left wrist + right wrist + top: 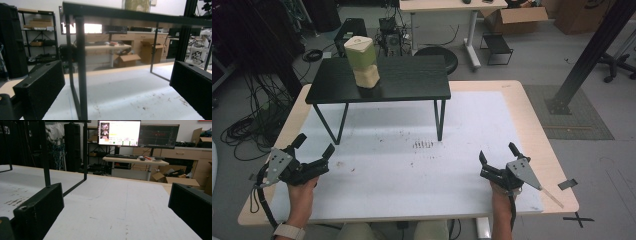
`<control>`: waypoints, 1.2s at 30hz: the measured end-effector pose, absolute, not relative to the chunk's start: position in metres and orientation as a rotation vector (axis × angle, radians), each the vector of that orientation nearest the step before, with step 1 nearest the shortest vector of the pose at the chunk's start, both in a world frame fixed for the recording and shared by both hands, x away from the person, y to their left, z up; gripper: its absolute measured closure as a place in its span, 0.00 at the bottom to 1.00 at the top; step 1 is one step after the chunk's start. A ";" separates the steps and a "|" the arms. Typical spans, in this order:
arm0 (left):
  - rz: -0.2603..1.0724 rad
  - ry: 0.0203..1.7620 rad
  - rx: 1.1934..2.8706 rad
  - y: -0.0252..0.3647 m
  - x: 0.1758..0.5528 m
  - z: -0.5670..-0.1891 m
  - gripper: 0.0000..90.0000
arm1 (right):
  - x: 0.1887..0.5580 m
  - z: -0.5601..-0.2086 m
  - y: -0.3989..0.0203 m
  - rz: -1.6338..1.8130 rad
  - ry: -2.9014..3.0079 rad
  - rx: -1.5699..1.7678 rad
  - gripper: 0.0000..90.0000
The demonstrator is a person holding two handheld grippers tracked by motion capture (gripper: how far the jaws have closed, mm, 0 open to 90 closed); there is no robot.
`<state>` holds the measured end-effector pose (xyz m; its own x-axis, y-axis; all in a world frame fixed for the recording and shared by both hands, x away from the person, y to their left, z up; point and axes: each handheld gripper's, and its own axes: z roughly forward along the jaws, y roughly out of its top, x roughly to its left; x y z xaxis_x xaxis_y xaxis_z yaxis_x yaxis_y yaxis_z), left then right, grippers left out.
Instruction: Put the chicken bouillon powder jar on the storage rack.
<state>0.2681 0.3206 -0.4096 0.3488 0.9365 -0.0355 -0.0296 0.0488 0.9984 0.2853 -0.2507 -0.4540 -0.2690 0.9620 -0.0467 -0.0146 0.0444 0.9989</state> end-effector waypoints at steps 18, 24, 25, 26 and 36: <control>0.910 0.980 1.337 0.324 0.269 -0.444 0.00 | 0.285 -0.454 -0.250 1.371 1.423 1.024 0.00; 0.900 0.994 1.356 0.326 0.269 -0.450 0.00 | 0.285 -0.454 -0.250 1.370 1.424 1.023 0.00; 0.899 0.997 1.359 0.326 0.269 -0.452 0.00 | 0.285 -0.454 -0.250 1.369 1.424 1.022 0.00; 0.896 1.000 1.359 0.326 0.269 -0.452 0.00 | 0.285 -0.454 -0.250 1.367 1.425 1.021 0.00; 0.914 0.980 1.365 0.324 0.267 -0.453 0.00 | 0.285 -0.454 -0.250 1.364 1.427 1.022 0.00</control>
